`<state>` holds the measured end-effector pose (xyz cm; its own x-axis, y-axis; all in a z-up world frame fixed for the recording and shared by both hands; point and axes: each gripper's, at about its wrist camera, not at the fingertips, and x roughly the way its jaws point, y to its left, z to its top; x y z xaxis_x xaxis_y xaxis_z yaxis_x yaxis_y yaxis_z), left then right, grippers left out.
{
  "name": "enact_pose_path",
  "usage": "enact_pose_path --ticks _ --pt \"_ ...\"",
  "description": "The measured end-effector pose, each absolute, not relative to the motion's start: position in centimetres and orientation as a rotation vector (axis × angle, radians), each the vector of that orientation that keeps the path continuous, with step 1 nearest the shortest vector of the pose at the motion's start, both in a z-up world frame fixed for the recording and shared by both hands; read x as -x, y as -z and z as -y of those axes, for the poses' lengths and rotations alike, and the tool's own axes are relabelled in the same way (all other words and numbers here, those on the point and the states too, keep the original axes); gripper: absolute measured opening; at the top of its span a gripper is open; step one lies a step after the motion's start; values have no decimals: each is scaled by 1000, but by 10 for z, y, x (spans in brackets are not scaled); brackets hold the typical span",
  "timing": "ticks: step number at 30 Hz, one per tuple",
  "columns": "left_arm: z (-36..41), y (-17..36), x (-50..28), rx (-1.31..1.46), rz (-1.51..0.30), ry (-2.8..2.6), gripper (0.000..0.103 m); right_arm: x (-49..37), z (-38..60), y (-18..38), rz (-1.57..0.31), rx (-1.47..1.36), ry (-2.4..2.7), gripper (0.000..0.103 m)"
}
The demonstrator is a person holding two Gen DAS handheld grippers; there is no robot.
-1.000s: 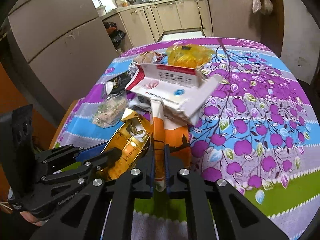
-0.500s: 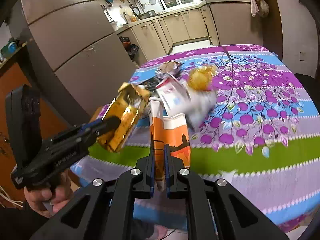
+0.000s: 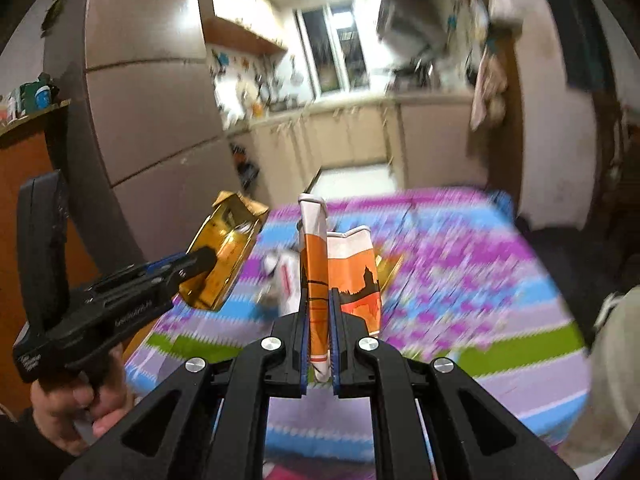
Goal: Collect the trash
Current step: 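Lift and carry the gold box and orange tube over the white basin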
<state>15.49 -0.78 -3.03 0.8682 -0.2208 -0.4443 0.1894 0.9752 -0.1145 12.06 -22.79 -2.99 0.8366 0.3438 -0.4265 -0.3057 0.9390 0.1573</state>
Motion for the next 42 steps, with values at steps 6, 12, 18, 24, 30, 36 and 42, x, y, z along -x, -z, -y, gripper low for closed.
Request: enact_pose_path --ticks 6,12,18,24,30,36,42 --pt "43 1 -147 31 -379 250 19 -104 256 -4 -368 -36 -225 9" --pt "98 -15 -146 1 -345 344 19 -86 302 -26 -326 -31 -101 9" --pt "150 -22 -150 -16 -340 437 19 -67 362 -40 -307 -49 24 9" --pt "214 -34 -149 -41 -319 535 19 -50 427 -46 -301 -64 137 9" --pt "267 -34 -144 -80 -324 616 19 -37 495 -46 -321 -72 236 9" --pt "314 -25 -152 -118 -377 684 19 -32 563 -42 -378 -87 298 9" --pt "359 -13 -163 -153 -448 725 19 -59 618 -28 -492 -155 305 9"
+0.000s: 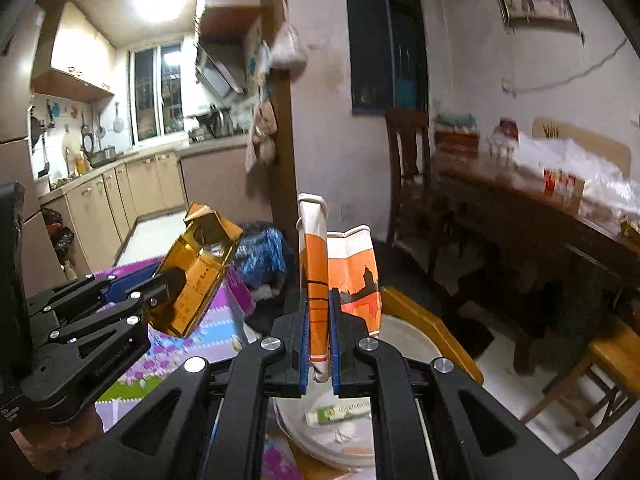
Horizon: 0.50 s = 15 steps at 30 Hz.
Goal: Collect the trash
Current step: 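Lift and carry the gold box and orange tube over the white basin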
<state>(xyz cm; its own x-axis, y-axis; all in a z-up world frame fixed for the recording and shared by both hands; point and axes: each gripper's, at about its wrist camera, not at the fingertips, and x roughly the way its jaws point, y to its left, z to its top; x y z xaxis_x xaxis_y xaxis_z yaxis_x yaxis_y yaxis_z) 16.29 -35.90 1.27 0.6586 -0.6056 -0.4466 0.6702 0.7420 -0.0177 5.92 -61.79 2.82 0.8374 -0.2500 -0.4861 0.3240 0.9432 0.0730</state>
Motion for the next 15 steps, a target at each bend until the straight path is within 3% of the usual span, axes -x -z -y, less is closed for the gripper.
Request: enact_pose_path --ticks 15 --pt "443 49 -197 -239 -690 777 19 -136 731 56 -813 -348 290 9"
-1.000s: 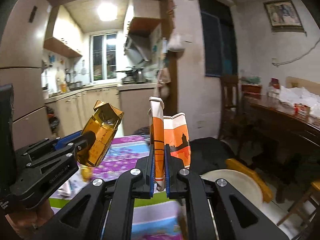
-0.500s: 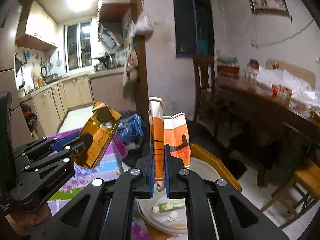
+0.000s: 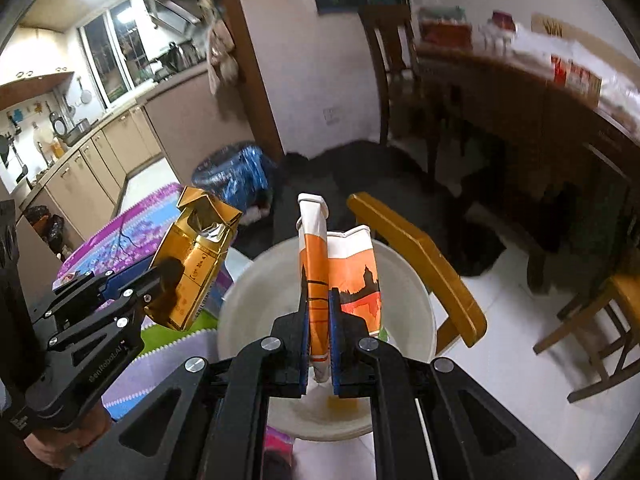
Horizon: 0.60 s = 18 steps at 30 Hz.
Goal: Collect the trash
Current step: 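Lift and carry the gold box and orange tube over the white basin, then open both tools to drop the gold box and orange tube into the basin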
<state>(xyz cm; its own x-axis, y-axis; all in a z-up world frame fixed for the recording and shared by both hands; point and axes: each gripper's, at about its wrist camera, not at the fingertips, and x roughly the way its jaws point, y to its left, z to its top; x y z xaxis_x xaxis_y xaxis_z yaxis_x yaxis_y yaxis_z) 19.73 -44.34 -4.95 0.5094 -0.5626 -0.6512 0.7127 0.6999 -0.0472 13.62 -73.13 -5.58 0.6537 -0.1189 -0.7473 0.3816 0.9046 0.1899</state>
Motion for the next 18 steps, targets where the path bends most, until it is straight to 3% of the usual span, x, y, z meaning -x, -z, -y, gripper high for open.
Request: enact_pose_path --ticks 9,18 --pt "464 77 -205 -271 -766 770 19 -134 737 107 -884 -398 291 9" --pt "476 90 -205 -297 -795 774 19 -137 734 120 -905 -391 298 9"
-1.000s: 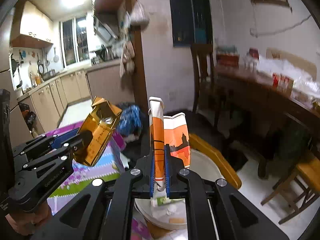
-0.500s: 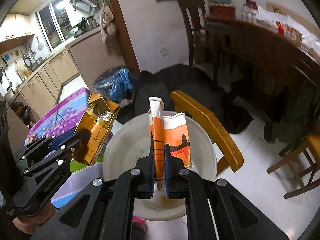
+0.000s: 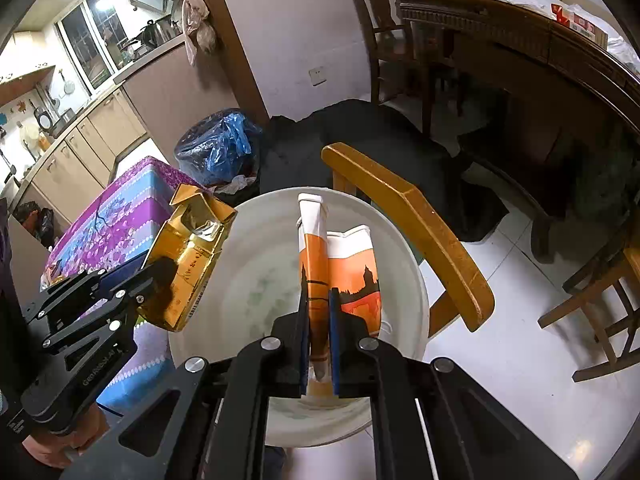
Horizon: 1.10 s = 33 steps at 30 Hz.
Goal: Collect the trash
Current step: 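Open both tools to drop the gold box and orange tube into the basin, then move both tools back over the table of trash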
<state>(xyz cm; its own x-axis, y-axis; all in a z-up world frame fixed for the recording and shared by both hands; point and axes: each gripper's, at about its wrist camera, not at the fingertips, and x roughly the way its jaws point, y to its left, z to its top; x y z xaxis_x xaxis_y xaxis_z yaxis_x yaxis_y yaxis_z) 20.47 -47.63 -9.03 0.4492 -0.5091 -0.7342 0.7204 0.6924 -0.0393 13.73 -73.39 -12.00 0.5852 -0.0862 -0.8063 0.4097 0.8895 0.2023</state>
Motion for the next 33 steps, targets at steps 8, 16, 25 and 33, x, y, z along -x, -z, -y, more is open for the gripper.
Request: enact_pose_path --ticks 8,16,25,33 --pt "481 97 -206 -310 -810 766 20 -140 730 122 -907 -388 300 9" --pt "480 101 -210 -304 -817 754 57 -139 729 124 -904 -392 308 24" --pt "478 101 -209 -308 -815 753 58 -132 732 119 -866 -408 316 45" --pt "478 100 -209 -310 -812 751 58 -128 731 117 -857 -409 309 45"
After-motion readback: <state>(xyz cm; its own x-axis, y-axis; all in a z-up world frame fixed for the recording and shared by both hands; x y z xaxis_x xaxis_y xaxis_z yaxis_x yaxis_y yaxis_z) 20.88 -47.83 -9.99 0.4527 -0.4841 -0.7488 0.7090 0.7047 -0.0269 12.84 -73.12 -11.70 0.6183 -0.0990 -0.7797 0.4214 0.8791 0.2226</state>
